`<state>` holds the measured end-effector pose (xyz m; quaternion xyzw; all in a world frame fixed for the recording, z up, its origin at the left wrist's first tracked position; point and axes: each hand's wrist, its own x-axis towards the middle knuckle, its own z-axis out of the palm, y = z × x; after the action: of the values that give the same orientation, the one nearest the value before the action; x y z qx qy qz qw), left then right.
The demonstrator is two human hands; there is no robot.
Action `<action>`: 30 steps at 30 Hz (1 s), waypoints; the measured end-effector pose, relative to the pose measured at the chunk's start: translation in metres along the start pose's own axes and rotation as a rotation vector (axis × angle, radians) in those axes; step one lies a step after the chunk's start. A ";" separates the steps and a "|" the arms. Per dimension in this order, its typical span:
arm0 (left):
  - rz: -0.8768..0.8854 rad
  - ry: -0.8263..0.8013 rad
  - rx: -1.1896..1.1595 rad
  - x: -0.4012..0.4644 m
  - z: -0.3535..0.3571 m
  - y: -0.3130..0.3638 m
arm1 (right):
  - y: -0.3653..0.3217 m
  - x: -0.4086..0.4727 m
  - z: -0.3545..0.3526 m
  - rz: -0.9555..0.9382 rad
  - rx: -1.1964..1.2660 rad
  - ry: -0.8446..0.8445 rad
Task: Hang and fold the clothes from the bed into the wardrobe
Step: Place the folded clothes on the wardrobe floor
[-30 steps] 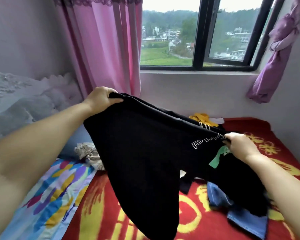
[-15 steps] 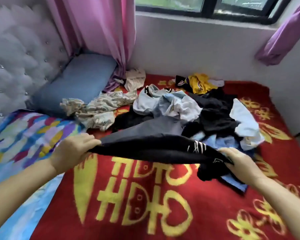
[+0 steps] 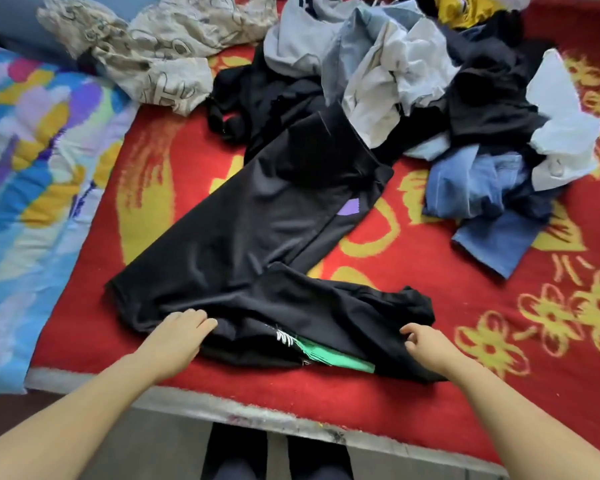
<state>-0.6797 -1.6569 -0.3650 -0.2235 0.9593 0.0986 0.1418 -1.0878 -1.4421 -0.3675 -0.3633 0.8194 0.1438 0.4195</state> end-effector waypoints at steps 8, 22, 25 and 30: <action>0.000 -0.364 -0.095 0.110 0.030 0.124 | 0.065 0.024 0.017 0.109 0.049 -0.033; -0.354 -0.459 -0.040 0.096 0.089 0.171 | 0.080 0.038 -0.026 -0.331 0.603 0.839; -0.395 -0.420 -0.015 0.101 0.095 0.179 | 0.087 0.069 -0.011 0.062 0.877 0.356; -0.358 -0.351 0.062 0.120 0.090 0.184 | 0.065 0.084 -0.003 0.136 1.131 0.006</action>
<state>-0.8469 -1.5203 -0.4641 -0.3648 0.8676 0.0799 0.3284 -1.1678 -1.4382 -0.4367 -0.0288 0.7916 -0.2916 0.5362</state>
